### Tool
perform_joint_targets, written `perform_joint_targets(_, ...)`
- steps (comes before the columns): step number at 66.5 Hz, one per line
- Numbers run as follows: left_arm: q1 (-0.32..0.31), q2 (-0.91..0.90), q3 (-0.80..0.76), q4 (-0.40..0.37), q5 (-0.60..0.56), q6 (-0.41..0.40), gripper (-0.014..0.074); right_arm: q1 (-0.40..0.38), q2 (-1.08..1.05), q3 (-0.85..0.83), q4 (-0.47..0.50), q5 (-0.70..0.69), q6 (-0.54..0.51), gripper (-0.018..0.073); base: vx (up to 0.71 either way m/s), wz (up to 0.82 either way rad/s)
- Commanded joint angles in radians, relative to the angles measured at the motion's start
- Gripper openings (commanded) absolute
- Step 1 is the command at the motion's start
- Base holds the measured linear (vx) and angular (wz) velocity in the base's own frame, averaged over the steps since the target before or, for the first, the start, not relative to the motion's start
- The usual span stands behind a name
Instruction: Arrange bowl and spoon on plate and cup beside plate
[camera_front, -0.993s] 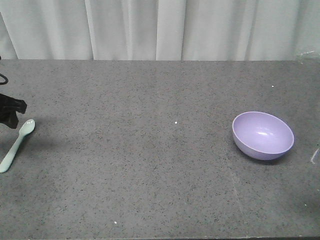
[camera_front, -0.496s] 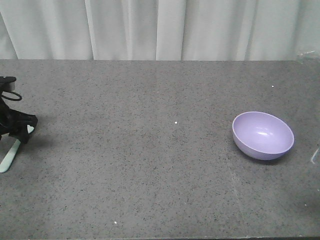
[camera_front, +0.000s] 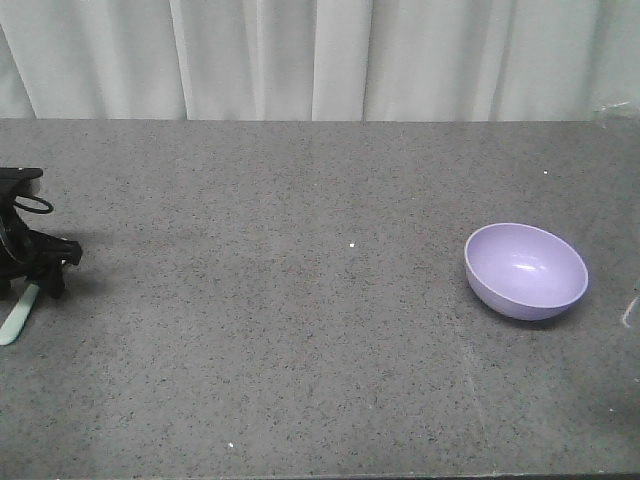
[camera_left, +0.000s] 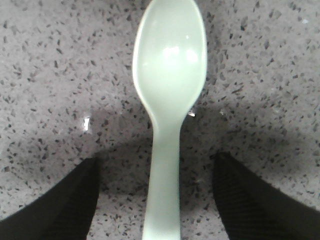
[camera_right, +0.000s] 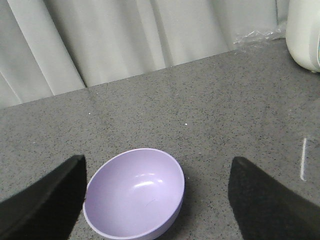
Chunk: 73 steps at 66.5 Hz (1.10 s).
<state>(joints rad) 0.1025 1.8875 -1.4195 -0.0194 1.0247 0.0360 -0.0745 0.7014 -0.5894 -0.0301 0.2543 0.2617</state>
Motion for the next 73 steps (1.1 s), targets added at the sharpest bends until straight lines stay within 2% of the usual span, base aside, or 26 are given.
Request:
perform_joint_targets(1,0.002,-0.035,-0.027,-0.011,-0.017,-0.003,0.0448,-0.002,0.004,-0.035,-0.012,-0.068,-0.008,0.057,0.0,0.0)
perform_joint_targets(10,0.002,-0.035,-0.027,-0.011,-0.005,-0.003,0.0356,-0.002,0.004,-0.035,-0.012,-0.068,-0.008,0.057,0.0,0.0)
perform_joint_targets(17,0.002,-0.035,-0.027,-0.011,0.014,-0.002,0.0209,-0.002,0.004,-0.035,-0.012,-0.068,-0.008,0.057,0.0,0.0)
perform_joint_targets(26,0.002,-0.035,-0.027,-0.011,0.04,0.038,-0.0009,-0.002,0.004,-0.035,-0.012,-0.068,-0.008,0.057,0.0,0.0)
perform_joint_targets(38,0.002,-0.045,-0.027,-0.019,0.041,0.046,-0.0008,-0.002,0.004,-0.035,-0.012,-0.068,-0.008,0.057,0.0,0.0)
perform_joint_targets(50,0.002,-0.107,-0.027,-0.105,0.009,0.083,-0.0008,-0.002,0.021,-0.092,-0.016,0.008,-0.025,0.057,0.0,0.0)
perform_joint_targets(57,0.002,-0.174,-0.027,-0.2,-0.024,0.119,-0.0008,-0.002,0.079,-0.193,-0.023,0.082,-0.069,0.057,0.0,0.0)
perform_joint_targets(73,0.002,-0.343,-0.027,-0.491,-0.081,0.264,-0.0008,-0.003,0.329,-0.501,-0.028,0.298,-0.132,0.057,0.0,0.0)
